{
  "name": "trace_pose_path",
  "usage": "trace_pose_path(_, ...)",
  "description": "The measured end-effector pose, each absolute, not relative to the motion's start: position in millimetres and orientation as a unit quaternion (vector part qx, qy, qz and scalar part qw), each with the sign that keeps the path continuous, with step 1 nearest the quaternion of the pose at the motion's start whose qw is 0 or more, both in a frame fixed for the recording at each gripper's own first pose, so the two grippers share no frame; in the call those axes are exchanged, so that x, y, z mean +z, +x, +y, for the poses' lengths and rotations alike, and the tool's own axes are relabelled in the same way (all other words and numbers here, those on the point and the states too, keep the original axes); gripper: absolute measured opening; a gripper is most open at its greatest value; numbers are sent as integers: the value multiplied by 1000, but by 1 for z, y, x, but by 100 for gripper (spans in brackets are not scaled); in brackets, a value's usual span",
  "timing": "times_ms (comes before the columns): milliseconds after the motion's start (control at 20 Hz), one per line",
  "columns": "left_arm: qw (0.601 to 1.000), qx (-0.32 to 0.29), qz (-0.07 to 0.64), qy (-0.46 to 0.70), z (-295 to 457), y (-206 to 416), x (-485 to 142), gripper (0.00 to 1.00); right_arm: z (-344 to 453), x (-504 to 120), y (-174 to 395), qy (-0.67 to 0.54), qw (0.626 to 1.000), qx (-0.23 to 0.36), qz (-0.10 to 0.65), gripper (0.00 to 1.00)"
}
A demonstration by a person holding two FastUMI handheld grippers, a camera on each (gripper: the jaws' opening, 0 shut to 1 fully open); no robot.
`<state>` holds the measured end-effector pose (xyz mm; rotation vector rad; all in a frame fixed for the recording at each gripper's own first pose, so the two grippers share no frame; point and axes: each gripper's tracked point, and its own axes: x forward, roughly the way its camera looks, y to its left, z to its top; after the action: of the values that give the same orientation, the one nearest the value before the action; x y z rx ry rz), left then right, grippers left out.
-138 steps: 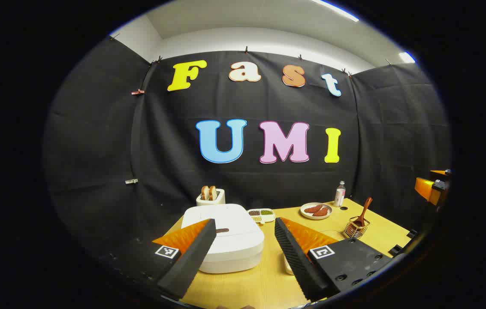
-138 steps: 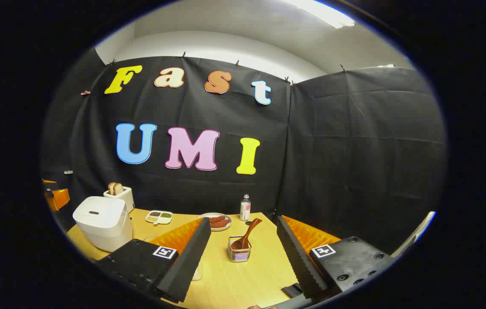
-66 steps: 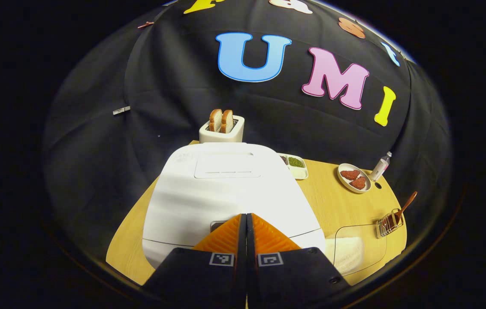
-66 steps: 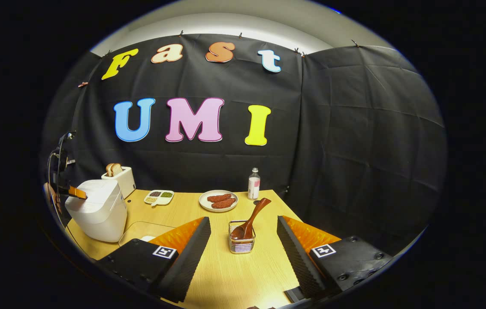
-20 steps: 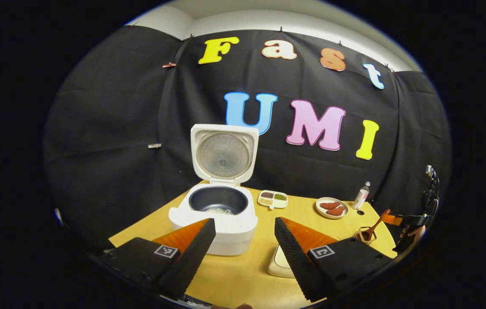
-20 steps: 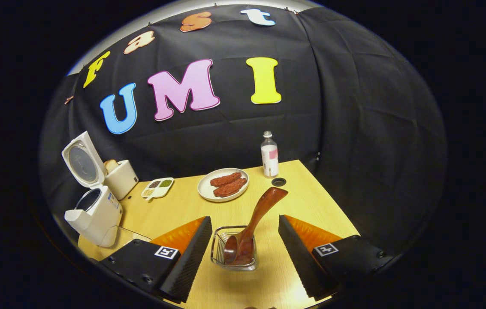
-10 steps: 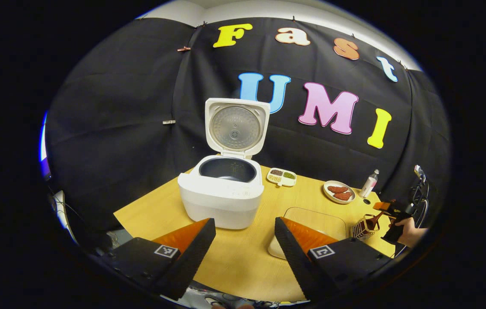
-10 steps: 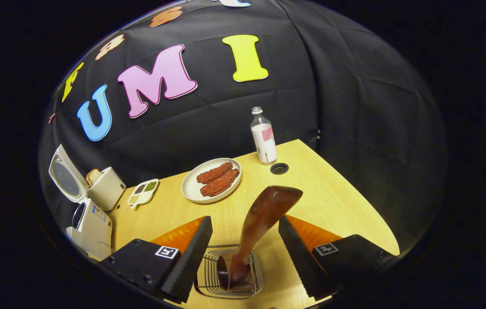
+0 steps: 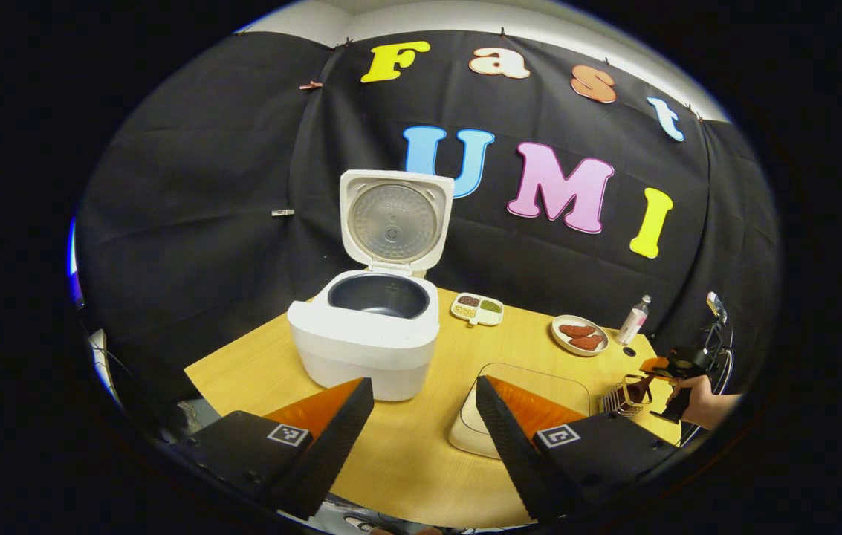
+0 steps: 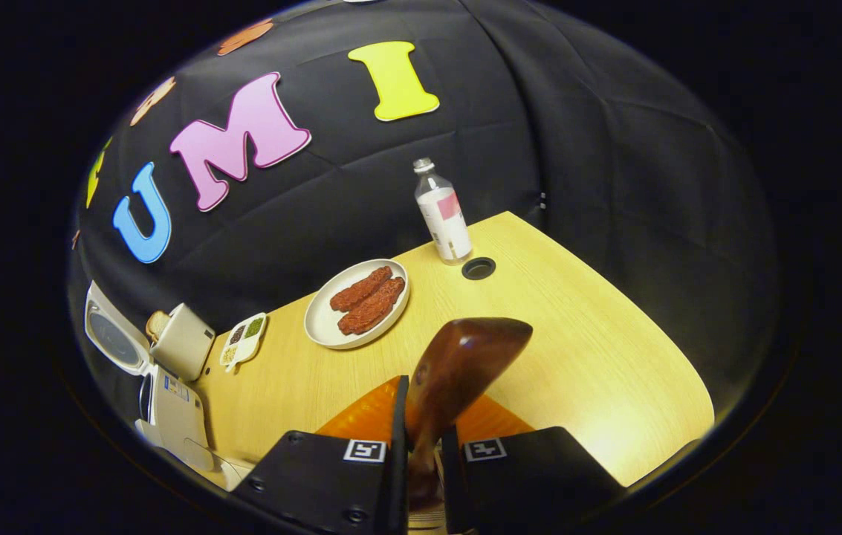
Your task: Close the left gripper, press the button to open the rice cooker; take a wooden spoon from the chopstick holder with the right hand, scoop a spoonful of rice and pour it into the rice cooker, then put the wooden spoon back into the chopstick holder.
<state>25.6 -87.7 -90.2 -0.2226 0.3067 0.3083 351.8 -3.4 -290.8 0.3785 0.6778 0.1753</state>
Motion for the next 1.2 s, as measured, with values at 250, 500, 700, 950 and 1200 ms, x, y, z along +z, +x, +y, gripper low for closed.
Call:
trace_pose_path(250, 975, 136, 157, -77, -93, 33, -93, 95, -3, -271, 345, 181, 925, 73, 325, 19)
trace_pose_path(500, 979, 114, 146, -83, -83, 39, -88, 95, -1, -228, 347, 176, 937, 76, 291, 17)
trace_pose_path(700, 982, 107, 120, -100, -64, 37, -78, 95, -8, -188, 334, 173, 946, 64, 268, 17)
trace_pose_path(950, 985, 108, 118, -71, -23, 28, -85, 95, 11, -124, 289, 182, 953, 74, 229, 17)
trace_pose_path(1200, 988, 75, 119, -59, 2, 12, -92, 95, 67, -83, 245, 201, 950, 122, 203, 17)
